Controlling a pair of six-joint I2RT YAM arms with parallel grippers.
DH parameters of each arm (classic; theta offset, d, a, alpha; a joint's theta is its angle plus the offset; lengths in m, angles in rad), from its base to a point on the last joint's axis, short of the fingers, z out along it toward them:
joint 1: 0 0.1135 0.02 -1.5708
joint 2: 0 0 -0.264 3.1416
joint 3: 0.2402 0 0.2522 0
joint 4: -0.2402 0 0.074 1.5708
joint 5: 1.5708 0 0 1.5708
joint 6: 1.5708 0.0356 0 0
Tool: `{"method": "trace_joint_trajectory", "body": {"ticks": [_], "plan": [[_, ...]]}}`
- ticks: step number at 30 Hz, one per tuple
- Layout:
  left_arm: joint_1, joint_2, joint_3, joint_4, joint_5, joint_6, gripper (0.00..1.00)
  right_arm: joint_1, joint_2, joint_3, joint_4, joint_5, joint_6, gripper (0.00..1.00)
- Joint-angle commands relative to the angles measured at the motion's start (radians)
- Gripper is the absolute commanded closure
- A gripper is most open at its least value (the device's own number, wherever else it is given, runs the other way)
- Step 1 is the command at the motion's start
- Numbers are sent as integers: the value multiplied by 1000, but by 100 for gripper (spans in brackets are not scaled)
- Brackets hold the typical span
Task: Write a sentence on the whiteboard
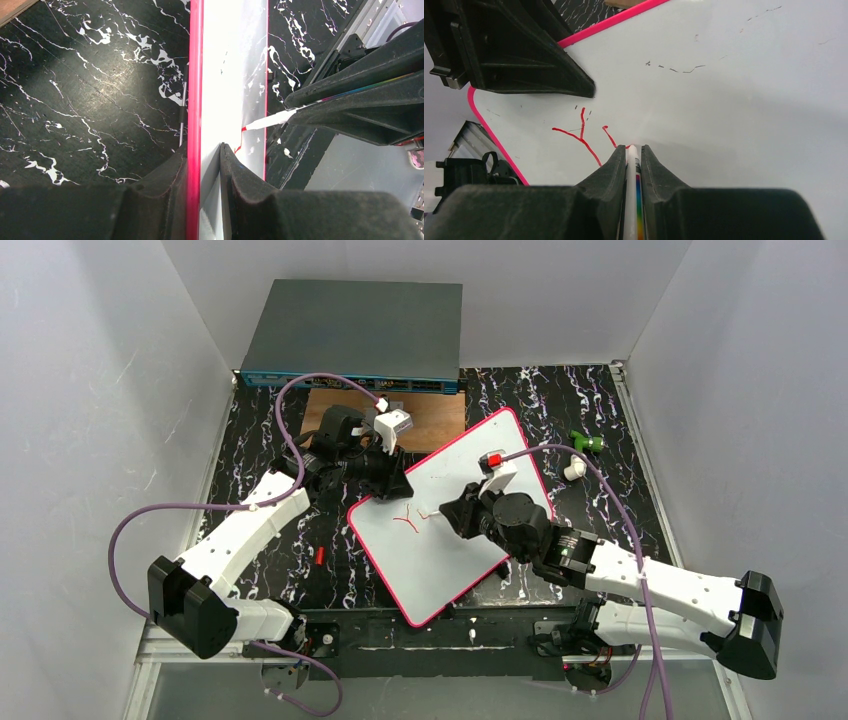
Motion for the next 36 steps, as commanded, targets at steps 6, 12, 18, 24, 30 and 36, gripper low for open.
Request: {"method": "trace_joint_trajectory", "body": {"ticks": [6, 12, 18, 24, 30, 36], "plan": [[-5, 2, -20, -77, -168, 131, 100, -7, 31, 79, 12, 85, -57, 99], [-5, 1, -23, -74, -166, 131, 100, -9, 52, 110, 25, 66, -72, 99], [-5, -6, -28, -74, -168, 131, 100, -9, 77, 130, 45, 23, -82, 99], [-5, -13, -29, -75, -172, 131, 100, -9, 101, 131, 67, -43, -78, 99], [-5, -19, -34, -77, -172, 130, 100, -9, 108, 129, 54, -79, -62, 99], [-5, -23, -35, -77, -173, 128, 100, -9, 92, 107, 33, -60, -40, 99]]}}
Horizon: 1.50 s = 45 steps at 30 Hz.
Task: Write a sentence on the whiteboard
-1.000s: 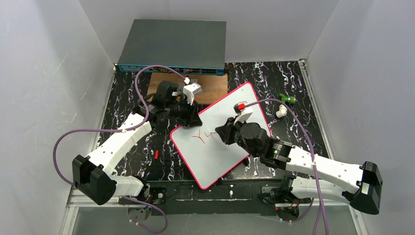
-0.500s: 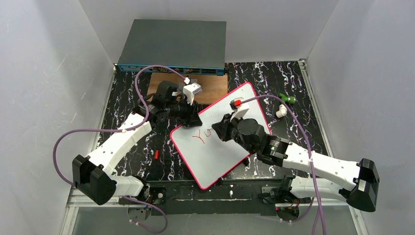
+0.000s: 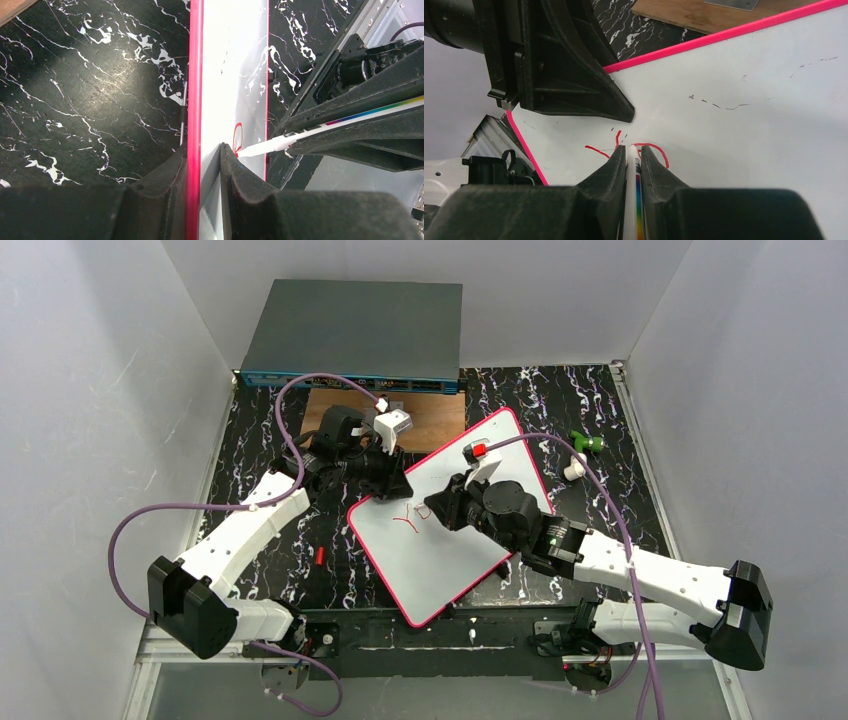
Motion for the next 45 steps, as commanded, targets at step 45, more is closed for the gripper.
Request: {"method": "trace_joint_trajectory", "body": {"ticks": [45], "plan": [[-5, -30, -40, -80, -171, 136, 100, -51, -55, -7, 4, 99, 4, 99]]}}
